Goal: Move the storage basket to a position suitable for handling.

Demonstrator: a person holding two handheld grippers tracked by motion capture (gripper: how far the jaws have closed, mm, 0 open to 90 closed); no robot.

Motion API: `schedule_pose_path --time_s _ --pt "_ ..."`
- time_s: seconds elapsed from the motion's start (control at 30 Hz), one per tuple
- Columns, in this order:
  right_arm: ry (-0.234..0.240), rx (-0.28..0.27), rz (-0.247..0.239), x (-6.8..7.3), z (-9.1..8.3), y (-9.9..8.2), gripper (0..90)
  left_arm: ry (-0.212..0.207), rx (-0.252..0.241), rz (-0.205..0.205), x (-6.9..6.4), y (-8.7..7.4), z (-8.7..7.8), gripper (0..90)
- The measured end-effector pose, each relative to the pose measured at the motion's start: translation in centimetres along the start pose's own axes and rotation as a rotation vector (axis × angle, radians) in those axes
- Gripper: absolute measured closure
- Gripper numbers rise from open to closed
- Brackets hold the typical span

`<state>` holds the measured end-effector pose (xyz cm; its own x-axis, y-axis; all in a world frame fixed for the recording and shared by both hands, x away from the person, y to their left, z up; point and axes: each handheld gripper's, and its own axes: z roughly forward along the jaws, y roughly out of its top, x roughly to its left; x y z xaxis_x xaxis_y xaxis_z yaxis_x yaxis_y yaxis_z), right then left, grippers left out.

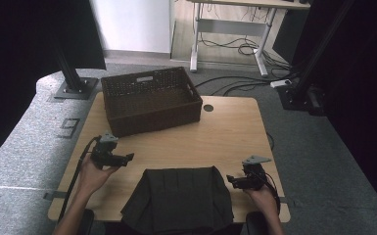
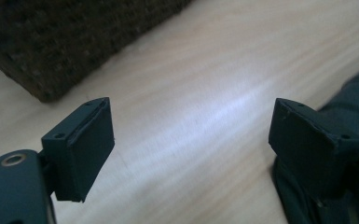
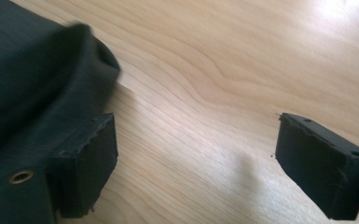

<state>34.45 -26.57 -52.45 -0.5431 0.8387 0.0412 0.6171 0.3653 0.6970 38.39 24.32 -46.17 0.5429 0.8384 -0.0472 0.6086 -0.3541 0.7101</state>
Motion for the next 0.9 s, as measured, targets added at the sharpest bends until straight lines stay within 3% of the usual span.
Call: schedule_pose_path --time_s 0.2,0.37,0.57,0.67,0.83,0.9 --pt "-0.037 0.026 0.025 -0.7 1.1 -1.0 0.0 -0.001 -0.028 -0.058 2.1 2.6 -0.3 13.3" --pt "-0.048 0.047 0.028 -0.8 1.9 -1.8 0.0 0.042 -0.038 -0.055 3.3 4.5 -0.7 14.8" --pt "-0.066 -0.015 0.018 -0.6 2.3 -2.2 0.0 0.073 -0.037 -0.051 4.7 6.3 -1.1 21.0" --pt "-0.068 -0.030 0.020 -0.5 2.3 -2.3 0.0 0.119 -0.030 -0.027 5.4 7.1 -1.0 22.7" --pt "-0.067 -0.030 0.020 -0.5 2.3 -2.3 0.0 0.187 -0.032 -0.057 7.1 8.3 -0.7 26.2" --pt "-0.067 -0.030 0.020 -0.5 2.3 -2.3 0.0 0.197 -0.038 -0.076 7.6 8.5 -0.6 30.6"
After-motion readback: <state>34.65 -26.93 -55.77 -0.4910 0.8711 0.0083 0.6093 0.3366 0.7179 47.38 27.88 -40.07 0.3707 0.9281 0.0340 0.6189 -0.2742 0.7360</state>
